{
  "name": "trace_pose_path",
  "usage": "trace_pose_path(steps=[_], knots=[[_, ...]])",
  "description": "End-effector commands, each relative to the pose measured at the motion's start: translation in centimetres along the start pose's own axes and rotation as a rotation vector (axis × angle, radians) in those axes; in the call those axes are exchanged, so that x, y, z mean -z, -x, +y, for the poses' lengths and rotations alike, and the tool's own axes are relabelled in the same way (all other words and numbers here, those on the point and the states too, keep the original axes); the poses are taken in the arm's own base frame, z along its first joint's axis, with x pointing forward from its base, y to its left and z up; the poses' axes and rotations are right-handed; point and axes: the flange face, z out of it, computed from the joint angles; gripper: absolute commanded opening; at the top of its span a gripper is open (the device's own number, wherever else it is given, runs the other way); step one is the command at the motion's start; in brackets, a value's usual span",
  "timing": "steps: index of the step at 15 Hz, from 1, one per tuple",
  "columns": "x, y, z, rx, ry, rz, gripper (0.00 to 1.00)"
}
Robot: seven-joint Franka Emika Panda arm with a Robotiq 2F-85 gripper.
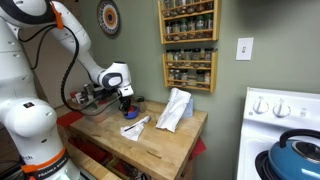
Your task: Flip the orange bowl anticlockwise twice to position it upright and then pick it up and put it in the blue bowl
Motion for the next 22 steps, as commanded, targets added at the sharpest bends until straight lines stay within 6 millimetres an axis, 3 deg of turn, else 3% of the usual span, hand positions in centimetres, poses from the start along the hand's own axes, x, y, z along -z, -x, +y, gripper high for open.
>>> trace_pose_path(steps=[1, 5, 10, 12, 15, 19, 22], knots=[[3.9, 2.2, 1.6, 0.143, -0.006, 0.002, 0.02], [8.8, 5.8, 0.3, 0.32, -0.037, 0.032, 0.02], [11.9, 12.3, -5.1, 0.532, -0.137, 0.046, 0.02], [11.5, 14.6, -7.4, 0.586, -0.138, 0.033, 0.02], [8.9, 17.3, -10.1, 0.636, -0.108, -0.003, 0.02], [4.6, 18.9, -12.3, 0.673, -0.056, -0.039, 0.02], [2.9, 19.4, -13.7, 0.672, -0.075, -0.031, 0.02]])
